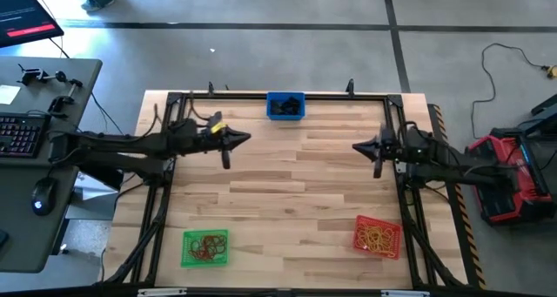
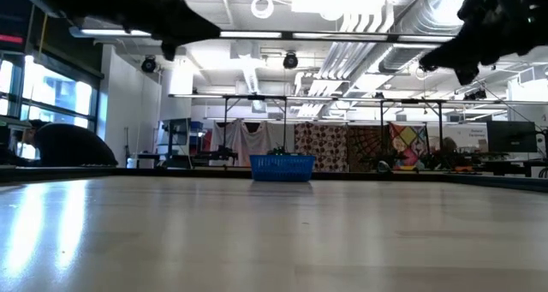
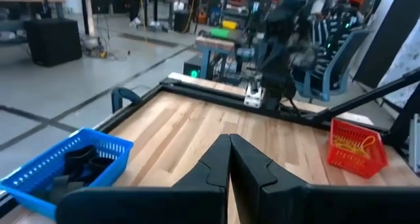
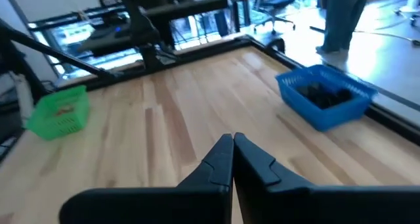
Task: Sort rubber bands into baskets
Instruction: Return to Home Position
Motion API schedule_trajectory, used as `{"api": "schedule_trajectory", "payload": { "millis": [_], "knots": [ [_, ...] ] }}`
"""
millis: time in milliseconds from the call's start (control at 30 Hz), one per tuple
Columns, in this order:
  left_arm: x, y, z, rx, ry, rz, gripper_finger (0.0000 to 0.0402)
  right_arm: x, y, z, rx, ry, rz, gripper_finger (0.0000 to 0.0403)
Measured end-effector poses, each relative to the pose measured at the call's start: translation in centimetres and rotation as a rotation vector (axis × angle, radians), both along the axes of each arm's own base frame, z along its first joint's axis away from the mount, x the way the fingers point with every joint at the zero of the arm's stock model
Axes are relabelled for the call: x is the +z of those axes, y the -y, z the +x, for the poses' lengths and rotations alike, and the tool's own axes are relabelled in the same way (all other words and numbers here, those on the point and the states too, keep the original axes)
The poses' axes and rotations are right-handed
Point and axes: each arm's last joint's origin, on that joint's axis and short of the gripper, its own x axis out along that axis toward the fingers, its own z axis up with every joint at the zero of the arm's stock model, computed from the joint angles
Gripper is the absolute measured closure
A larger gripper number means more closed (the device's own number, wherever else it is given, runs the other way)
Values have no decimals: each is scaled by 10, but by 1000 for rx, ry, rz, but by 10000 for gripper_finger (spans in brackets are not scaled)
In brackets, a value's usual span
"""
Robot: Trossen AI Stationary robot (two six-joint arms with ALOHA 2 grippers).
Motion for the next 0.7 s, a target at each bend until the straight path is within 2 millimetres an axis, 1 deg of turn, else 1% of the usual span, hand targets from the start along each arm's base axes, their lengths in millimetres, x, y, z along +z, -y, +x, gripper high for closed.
{"api": "schedule_trajectory", "payload": {
  "millis": [200,367,500,600,700],
  "knots": [
    [-14,5,-33,2,44,25,401,-32,-1,-5,-11,18,28,403],
    [-33,9,-58,6,79,23,401,-54,-2,-6,10,92,41,403],
    [-47,11,-74,23,120,24,401,-48,-2,-9,10,126,-13,403],
    [-55,13,-84,26,135,24,401,-51,-2,-10,-18,88,-19,403],
    [-64,15,-94,30,131,16,401,-51,-2,-10,-8,92,-18,403]
  ]
}}
